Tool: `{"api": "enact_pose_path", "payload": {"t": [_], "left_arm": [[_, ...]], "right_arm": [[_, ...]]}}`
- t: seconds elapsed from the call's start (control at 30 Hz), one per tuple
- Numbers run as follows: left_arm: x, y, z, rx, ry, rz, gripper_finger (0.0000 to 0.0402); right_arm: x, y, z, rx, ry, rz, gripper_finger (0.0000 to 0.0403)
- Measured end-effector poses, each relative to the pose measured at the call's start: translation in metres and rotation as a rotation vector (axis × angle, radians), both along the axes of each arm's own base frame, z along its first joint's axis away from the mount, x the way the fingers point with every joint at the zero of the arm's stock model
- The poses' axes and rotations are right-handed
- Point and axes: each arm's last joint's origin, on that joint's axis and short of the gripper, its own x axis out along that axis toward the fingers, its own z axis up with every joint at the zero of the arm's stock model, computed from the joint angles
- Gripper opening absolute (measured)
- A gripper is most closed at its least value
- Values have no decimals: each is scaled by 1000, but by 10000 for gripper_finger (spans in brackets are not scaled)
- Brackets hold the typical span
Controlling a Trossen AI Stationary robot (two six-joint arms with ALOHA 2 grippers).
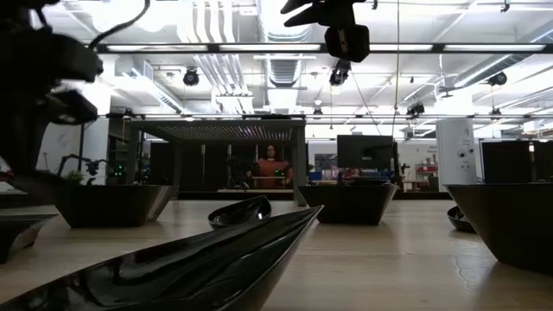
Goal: Pick & Place Mini shaped plates
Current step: Put the right drop-shaped plate on the middle shelf
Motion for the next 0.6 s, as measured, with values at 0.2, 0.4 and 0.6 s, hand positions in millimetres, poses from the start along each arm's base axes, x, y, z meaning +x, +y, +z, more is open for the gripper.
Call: {"api": "enact_pose_path", "payload": {"t": [0.2, 0.4, 0.6], "left_arm": [[8, -2, 30, 38, -60, 27, 0], [16, 1, 69, 111, -141, 82, 0], [25, 12, 105, 149, -231, 104, 0]], "right_arm": [[0, 0, 0, -14, -8, 12, 57], [0, 0, 1, -22, -12, 18, 57], [0, 0, 1, -37, -19, 31, 57]]}}
